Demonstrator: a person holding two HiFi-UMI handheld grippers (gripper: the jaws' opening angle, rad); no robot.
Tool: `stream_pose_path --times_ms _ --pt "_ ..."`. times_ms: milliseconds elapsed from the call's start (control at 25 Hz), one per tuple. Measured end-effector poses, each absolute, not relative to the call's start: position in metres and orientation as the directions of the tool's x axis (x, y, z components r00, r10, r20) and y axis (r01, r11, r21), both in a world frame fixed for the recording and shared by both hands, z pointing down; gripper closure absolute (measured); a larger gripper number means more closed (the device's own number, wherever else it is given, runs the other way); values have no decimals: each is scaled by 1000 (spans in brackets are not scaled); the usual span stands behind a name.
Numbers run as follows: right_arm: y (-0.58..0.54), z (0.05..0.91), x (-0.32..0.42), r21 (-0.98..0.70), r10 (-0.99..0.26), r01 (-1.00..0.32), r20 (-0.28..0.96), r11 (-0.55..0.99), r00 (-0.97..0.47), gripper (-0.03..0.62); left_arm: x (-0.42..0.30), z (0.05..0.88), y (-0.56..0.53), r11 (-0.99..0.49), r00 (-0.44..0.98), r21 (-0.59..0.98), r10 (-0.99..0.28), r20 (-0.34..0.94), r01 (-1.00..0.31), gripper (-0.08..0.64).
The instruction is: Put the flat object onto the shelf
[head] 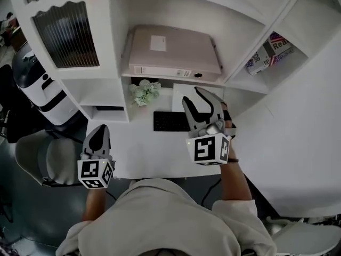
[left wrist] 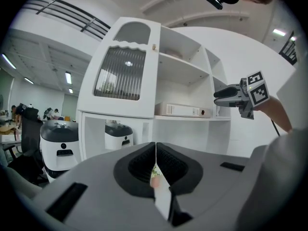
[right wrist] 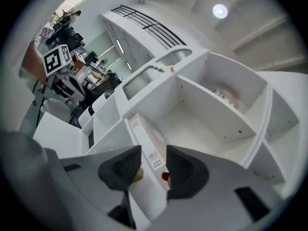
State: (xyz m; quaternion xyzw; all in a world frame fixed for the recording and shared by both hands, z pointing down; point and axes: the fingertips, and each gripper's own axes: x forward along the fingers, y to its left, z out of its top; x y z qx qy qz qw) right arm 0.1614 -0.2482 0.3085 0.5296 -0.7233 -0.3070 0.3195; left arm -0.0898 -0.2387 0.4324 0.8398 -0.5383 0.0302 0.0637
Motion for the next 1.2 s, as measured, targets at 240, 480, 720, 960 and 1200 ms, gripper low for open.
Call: stream_pose_path --times_ms 240,480,720,960,1200 --pt "-233 311 168 722 -969 -655 92 223 -228 476 -86 429 -238 -420 425 69 -898 114 -905 554" --pt "-219 318 173 646 -973 -735 57 206 -222 517 -86 426 -238 -423 428 61 -897 112 -904 554" --pt "-205 322 184 570 -980 -802 30 179 -198 562 -83 423 -237 -431 434 52 -894 108 -901 554" --pt "-193 330 195 498 -985 -852 22 161 -173 577 -77 420 -237 -445 447 44 -888 107 -894 554" --pt "-183 336 202 400 -987 -904 4 152 -164 589 -70 421 -236 -462 463 39 -880 106 -886 554"
